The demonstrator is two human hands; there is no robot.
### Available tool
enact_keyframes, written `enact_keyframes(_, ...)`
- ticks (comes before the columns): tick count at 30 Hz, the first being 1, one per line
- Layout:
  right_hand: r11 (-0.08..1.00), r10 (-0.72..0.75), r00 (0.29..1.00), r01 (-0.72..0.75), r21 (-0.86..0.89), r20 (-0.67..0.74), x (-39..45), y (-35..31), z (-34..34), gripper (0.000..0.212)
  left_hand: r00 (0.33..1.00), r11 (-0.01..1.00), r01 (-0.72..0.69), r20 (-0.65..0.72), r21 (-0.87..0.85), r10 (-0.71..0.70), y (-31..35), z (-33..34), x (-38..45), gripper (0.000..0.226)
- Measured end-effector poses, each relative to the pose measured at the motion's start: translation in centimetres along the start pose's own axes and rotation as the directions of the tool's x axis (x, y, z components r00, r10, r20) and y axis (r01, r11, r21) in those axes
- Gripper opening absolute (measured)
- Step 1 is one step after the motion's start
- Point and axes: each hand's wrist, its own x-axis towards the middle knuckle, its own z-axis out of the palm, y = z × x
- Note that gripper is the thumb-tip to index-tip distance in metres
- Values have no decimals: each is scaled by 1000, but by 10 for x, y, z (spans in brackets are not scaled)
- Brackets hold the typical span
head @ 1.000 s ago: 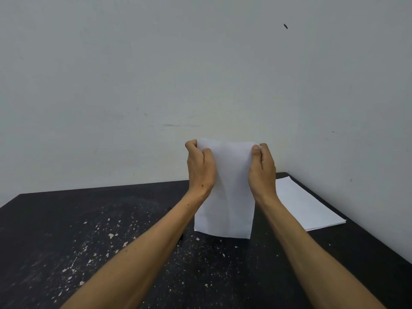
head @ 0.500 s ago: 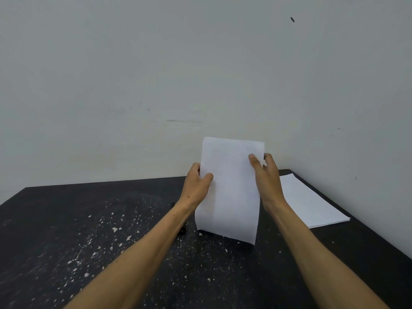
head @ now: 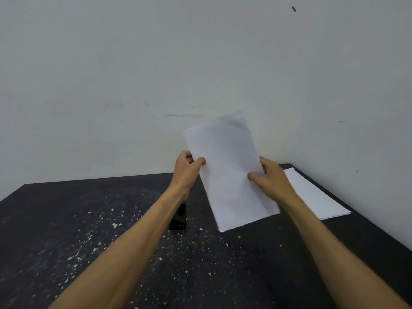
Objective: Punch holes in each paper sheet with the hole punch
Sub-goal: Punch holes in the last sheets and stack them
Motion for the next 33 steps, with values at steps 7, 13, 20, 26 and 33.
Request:
enact_keyframes(7, 786, 119, 936, 114, -608, 330, 37, -34, -37, 38, 960, 855, -237, 247, 461, 133, 11, -33, 23, 96)
enact_keyframes(13, 797, 140, 931, 96, -596, 337, 41, -26, -39, 37, 947, 961, -21, 313, 277, -70, -6, -20, 18, 22)
enact_keyframes(20, 970, 223, 965, -205, -131, 138, 14, 37, -88, 26, 948, 973, 232, 227, -16, -223, -39, -28, 22, 36)
enact_keyframes(26, 896, 238, 971, -206, 392, -33, -20, 81, -49, 34, 943, 962, 250, 252, -109, -217, -57, -13, 18, 43)
enact_keyframes(33, 815, 378, 925, -311, 490, -41, -52, 128, -9, 38, 949, 968, 184, 227, 169, -220, -81, -9, 14, 39)
